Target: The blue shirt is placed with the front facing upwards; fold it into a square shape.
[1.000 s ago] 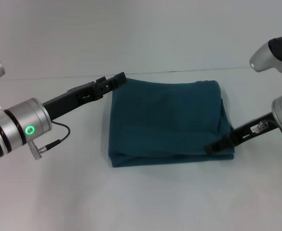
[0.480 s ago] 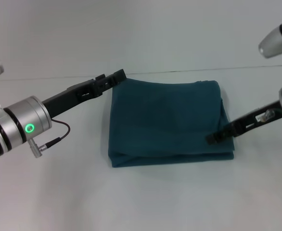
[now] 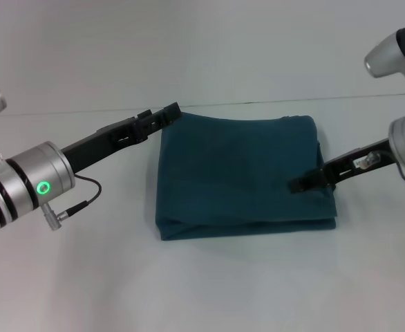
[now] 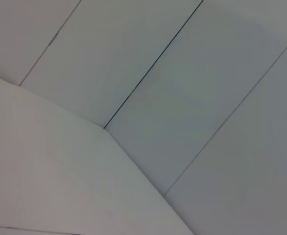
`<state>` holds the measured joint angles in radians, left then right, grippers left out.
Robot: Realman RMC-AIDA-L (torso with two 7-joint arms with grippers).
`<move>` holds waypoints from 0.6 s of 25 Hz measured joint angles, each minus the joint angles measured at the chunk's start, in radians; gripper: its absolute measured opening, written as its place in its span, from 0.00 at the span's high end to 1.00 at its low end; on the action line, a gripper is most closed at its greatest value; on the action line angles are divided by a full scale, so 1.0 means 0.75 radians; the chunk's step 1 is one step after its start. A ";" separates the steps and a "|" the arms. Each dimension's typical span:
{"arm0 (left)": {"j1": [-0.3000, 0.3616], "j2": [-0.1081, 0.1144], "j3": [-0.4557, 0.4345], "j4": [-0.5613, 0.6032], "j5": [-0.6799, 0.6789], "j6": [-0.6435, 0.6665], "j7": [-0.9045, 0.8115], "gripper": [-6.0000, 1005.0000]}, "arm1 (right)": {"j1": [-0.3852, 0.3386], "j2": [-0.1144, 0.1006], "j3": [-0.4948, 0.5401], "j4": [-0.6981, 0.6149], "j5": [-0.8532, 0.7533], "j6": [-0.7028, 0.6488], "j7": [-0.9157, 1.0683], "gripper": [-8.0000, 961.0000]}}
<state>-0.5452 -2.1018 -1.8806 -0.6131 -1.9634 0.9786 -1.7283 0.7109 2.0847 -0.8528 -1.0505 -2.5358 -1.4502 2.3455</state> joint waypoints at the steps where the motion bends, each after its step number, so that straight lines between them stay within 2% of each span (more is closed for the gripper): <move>1: 0.000 -0.002 0.000 0.000 0.000 0.000 0.000 0.20 | -0.001 0.000 -0.002 0.026 0.011 0.018 -0.006 0.27; 3: 0.000 -0.002 0.000 -0.001 0.000 0.001 0.000 0.20 | -0.001 -0.002 0.002 0.079 0.031 0.051 -0.026 0.38; 10: -0.005 -0.002 0.000 -0.001 0.000 0.001 0.004 0.21 | 0.010 -0.001 -0.004 0.164 0.049 0.088 -0.047 0.61; 15: -0.007 -0.002 0.000 -0.001 0.000 0.001 0.005 0.21 | -0.002 -0.014 -0.011 0.237 0.040 0.141 -0.053 0.86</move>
<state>-0.5505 -2.1029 -1.8806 -0.6136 -1.9634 0.9793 -1.7248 0.7094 2.0744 -0.8609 -0.8727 -2.5057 -1.3445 2.3057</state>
